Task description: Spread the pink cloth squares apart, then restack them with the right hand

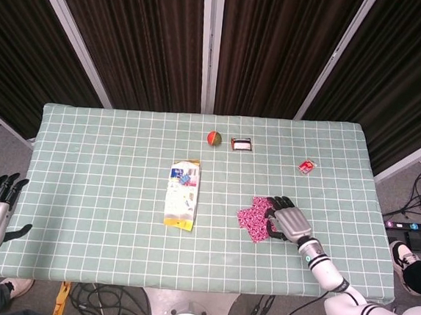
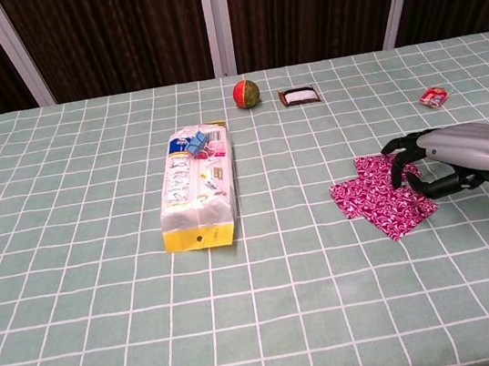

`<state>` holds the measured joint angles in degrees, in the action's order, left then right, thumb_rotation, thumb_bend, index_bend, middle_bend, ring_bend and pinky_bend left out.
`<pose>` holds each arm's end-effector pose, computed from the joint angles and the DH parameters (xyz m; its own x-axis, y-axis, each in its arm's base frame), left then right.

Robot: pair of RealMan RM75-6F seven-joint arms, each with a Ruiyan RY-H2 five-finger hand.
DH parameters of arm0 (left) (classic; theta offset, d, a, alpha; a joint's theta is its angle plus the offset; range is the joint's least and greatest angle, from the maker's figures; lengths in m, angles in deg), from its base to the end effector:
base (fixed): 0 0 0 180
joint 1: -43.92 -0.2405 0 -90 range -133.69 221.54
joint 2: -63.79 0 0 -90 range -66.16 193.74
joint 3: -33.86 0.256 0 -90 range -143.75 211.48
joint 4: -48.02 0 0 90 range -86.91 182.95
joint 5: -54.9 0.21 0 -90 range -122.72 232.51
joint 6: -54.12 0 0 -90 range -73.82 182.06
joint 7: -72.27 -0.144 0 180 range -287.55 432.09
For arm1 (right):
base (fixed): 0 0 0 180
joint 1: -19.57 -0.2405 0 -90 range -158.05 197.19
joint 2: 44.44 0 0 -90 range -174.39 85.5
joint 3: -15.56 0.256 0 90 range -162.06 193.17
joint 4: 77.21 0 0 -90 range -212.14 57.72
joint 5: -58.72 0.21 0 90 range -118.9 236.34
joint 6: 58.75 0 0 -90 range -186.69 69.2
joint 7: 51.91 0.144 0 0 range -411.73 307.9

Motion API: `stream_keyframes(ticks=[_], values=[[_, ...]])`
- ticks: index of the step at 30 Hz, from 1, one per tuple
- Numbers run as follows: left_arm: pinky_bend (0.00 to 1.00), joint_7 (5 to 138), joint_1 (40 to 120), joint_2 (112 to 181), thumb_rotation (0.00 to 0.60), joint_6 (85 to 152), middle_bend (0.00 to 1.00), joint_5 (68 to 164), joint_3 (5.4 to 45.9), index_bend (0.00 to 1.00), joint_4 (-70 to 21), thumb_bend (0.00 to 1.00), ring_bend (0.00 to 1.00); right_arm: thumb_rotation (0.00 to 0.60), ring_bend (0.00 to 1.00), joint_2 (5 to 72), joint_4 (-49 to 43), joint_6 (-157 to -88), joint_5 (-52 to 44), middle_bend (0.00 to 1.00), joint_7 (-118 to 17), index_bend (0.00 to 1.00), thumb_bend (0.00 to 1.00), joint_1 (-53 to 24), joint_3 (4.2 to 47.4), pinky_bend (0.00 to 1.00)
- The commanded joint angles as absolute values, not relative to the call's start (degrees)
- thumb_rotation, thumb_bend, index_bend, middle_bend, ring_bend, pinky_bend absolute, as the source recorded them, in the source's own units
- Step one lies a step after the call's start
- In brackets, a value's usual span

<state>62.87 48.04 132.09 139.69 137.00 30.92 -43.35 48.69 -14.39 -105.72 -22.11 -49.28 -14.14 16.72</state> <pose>-0.3185 0.1767 0.1417 0.4871 0.0122 0.8732 0.8709 0.0677 -0.4868 -0.2693 -0.3111 -0.0460 0.4913 -0.4547 0.7429 -0.8667 -0.3396 0.3653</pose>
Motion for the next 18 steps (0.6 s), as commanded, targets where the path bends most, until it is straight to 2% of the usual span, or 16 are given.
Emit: stream_keyframes(ticks=[1, 11, 18], values=[[0.12, 62.98, 47.97, 132.13, 0.6, 139.65, 0.19, 136.88, 30.94, 0.19, -43.23, 0.02, 0.1, 0.182, 0.0, 49.16, -14.3, -105.46, -22.25, 0.05, -49.66, 0.34, 0.62, -14.59, 16.87, 0.0], [0.12, 63.87, 47.65, 132.5, 0.6, 139.56, 0.19, 136.7, 31.08, 0.19, -42.29, 0.02, 0.1, 0.18, 0.0, 50.57, -13.08, -104.71, -22.6, 0.05, -51.36, 0.34, 0.61, -16.32, 17.29, 0.0], [0.12, 64.31, 47.58, 132.66, 0.6, 139.56, 0.19, 136.88, 31.14, 0.2, -41.88, 0.02, 0.1, 0.177, 0.0, 49.24, -10.56, -106.26, -22.89, 0.05, -52.83, 0.34, 0.62, -16.09, 17.16, 0.0]])
